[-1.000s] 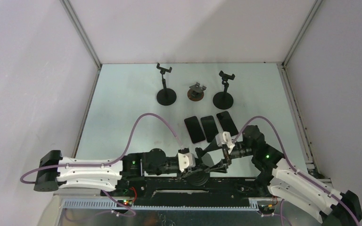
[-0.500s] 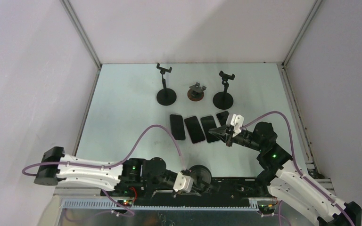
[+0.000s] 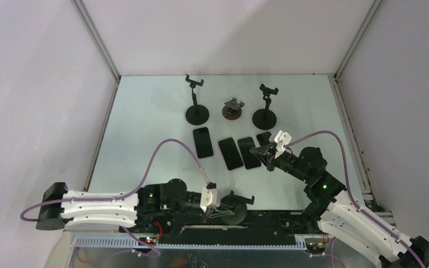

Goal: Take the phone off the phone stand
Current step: Place the phone stand at the center of the board.

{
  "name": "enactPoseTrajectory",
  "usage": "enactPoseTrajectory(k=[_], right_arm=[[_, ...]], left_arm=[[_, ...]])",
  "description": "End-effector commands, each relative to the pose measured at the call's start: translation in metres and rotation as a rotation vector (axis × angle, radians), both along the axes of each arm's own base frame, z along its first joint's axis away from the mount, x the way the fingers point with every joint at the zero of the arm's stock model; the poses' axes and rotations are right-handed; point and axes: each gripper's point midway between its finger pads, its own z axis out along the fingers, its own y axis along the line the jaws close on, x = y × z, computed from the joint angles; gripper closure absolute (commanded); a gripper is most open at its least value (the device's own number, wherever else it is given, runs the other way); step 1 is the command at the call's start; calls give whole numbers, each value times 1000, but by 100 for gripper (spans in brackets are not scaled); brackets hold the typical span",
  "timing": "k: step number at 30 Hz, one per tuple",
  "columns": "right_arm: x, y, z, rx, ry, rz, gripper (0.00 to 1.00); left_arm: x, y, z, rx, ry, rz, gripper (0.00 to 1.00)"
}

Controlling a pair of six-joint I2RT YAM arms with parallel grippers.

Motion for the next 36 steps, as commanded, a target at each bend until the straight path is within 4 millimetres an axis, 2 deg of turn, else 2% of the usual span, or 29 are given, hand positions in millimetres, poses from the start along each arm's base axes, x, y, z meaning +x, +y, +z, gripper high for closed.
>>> enactPoseTrajectory(k=[1,5,9,12,15,19,21,23,31,36], right_arm=[[14,-13,2,46,55,-144,100],[5,-10,-5,46,109,-131,95],[4,-14,-9,71,166,-185,90],[3,-19,-14,87,218,-228,86],[-2,-21,-18,88,251,-239,83],[-9,-21,-20,100,285,-237,80],[-13,-20,-19,105,295,-227,80],[-14,-21,-20,106,299,-239,79],[-15,-20,-33,93,359,-284,77],[-15,-18,-46,80,425,-308,75]], left_arm=[[32,2,8,14,49,156,100],[61,4,18,9,52,263,100],[95,13,30,-5,79,402,100],[124,28,44,-46,88,519,100],[144,43,57,-82,85,604,100],[173,68,65,-81,80,748,100],[196,88,68,-79,74,861,100],[210,103,74,-87,72,932,100],[263,163,108,-125,25,1196,100],[300,199,108,-99,26,1355,100]])
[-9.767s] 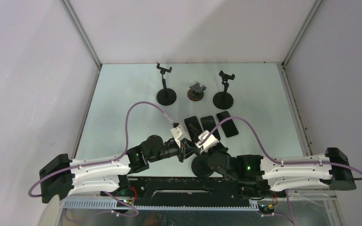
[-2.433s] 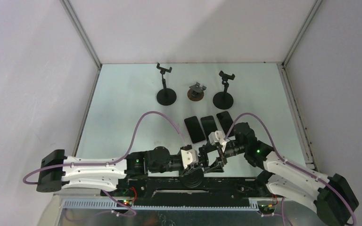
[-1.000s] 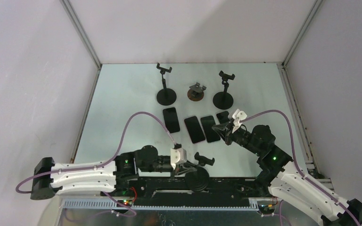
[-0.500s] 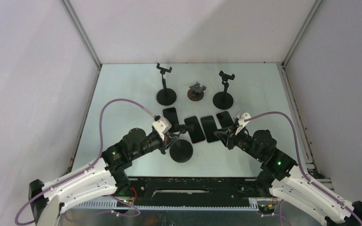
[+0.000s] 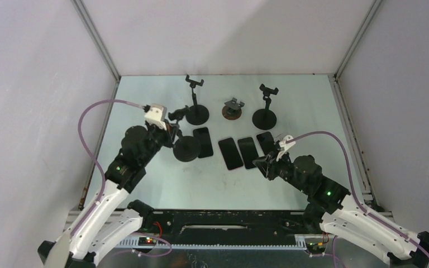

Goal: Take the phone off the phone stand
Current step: Place the phone stand at the center of the board.

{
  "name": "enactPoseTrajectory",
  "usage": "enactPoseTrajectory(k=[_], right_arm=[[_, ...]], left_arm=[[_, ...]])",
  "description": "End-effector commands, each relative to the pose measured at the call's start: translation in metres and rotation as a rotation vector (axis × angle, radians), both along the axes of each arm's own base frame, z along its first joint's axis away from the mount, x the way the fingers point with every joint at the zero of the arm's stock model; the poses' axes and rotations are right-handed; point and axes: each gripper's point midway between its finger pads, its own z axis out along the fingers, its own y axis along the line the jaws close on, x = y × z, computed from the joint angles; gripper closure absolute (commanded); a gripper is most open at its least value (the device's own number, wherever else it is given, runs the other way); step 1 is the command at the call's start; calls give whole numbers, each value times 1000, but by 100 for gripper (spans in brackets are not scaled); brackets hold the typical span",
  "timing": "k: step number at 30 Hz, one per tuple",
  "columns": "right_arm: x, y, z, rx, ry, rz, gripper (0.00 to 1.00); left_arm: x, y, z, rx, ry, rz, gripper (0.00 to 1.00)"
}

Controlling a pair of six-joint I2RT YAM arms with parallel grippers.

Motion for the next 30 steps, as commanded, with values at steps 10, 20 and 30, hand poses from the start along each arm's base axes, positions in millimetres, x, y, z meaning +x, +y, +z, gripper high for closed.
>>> enactPoseTrajectory(k=[10,20,30], right_arm=[[-5,6,-19,-9,101,-33,73],[-11,9,-26,-43,110,-14,55],[-2,11,-26,-5,149,-87,10]], left_arm=[[99,77,30,-52,-107,276,100],[117,83,7,-2,-100,288,57],[86,126,-1,-63,15,562,7]])
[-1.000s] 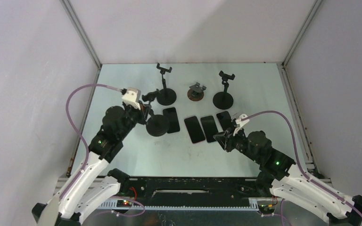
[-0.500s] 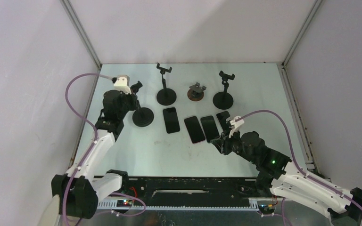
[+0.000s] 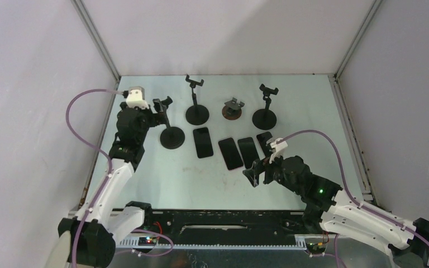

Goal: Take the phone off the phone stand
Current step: Place the phone stand at the center of the board, then adjust the phone at the center of the board.

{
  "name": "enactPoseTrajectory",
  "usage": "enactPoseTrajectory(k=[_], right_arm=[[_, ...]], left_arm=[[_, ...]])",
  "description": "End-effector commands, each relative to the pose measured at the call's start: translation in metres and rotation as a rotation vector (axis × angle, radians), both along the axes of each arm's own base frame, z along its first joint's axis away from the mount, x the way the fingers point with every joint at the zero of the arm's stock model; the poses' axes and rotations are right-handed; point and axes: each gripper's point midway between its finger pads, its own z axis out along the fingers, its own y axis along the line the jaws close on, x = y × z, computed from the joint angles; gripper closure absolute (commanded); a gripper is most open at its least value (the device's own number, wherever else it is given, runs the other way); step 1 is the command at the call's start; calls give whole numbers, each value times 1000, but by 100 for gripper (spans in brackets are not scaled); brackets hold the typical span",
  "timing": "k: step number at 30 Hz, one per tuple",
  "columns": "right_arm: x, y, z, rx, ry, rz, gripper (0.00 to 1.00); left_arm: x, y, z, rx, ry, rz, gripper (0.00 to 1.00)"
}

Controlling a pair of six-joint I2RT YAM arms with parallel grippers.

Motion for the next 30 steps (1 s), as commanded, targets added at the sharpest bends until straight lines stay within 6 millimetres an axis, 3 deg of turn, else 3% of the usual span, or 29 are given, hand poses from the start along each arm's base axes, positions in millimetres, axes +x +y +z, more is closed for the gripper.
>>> enactPoseTrajectory(k=[1,5,6,7,12,16,17,21,30], right_arm=[[8,2,9,56,27,-76,9],[10,3,6,13,91,-101,2],[11,0,-2,-26,117,-118,1],[13,0,2,-20,128,-134,1],[21,-15,-14,-88,290,-253,1],[26,-29,-13,-145,328,-313,1],[28,-34,-13,-155,321,-335,1],[26,-42,-13,-172,321,-350,1],[18,-49,-15,-189,323,-343,1]], left_arm=[[-20,30,13,-62,18,191,6],[-40,34,5,-147,100,248,4],[-45,31,0,-172,139,247,3],[-48,24,-1,-194,158,213,3],[-68,-12,-24,-319,250,90,4],[-77,-42,-39,-308,291,54,3],[-81,-57,-41,-301,303,14,3],[-80,-88,-61,-284,367,17,2],[-49,-132,-124,-93,608,60,0]])
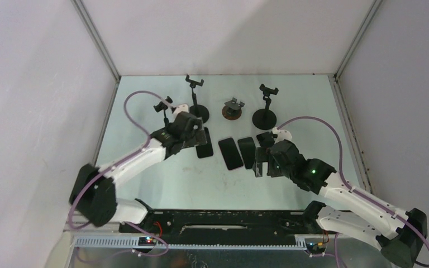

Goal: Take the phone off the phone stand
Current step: Adjust the phone at the center of the board.

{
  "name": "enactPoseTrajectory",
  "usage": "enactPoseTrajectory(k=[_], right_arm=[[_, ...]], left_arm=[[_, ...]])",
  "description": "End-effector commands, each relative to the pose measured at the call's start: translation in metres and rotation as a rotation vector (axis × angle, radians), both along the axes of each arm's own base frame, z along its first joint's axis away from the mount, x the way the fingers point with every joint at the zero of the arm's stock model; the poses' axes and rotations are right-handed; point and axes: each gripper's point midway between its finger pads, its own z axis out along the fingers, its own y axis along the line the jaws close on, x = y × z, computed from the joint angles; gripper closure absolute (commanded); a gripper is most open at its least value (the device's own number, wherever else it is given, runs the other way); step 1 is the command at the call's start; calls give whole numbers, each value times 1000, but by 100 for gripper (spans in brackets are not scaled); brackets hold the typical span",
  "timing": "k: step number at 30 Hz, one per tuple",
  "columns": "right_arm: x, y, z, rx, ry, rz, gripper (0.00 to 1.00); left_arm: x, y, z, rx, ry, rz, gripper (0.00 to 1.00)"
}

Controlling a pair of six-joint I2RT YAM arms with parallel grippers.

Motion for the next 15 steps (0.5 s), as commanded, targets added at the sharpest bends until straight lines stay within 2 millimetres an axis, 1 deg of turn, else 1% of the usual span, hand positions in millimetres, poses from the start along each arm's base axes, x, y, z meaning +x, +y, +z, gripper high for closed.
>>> enactPoseTrajectory(k=[1,5,6,7,8,9,12,15], right_arm=[[1,-4,12,10,-30,-21,1],[-3,-6,6,6,-16,-21,1],[-4,-6,6,7,-14,-20,1],[-4,-7,4,5,-9,-23,1],[-5,-7,4,4,-9,-24,1],[-5,-7,3,4,-6,-26,1],[-6,-7,2,5,-5,-27,1],[-7,-8,1,1,-4,-25,1]], left_arm=[[26,-18,-5,59,33,25,0],[40,-34,-22,96,68,-8,0],[41,-34,-27,113,85,-9,0],[46,-34,-33,137,98,-2,0],[45,-32,-38,163,120,3,0],[50,-32,-46,190,137,11,0],[53,-31,-57,232,172,16,0],[58,-39,-68,232,192,4,0]])
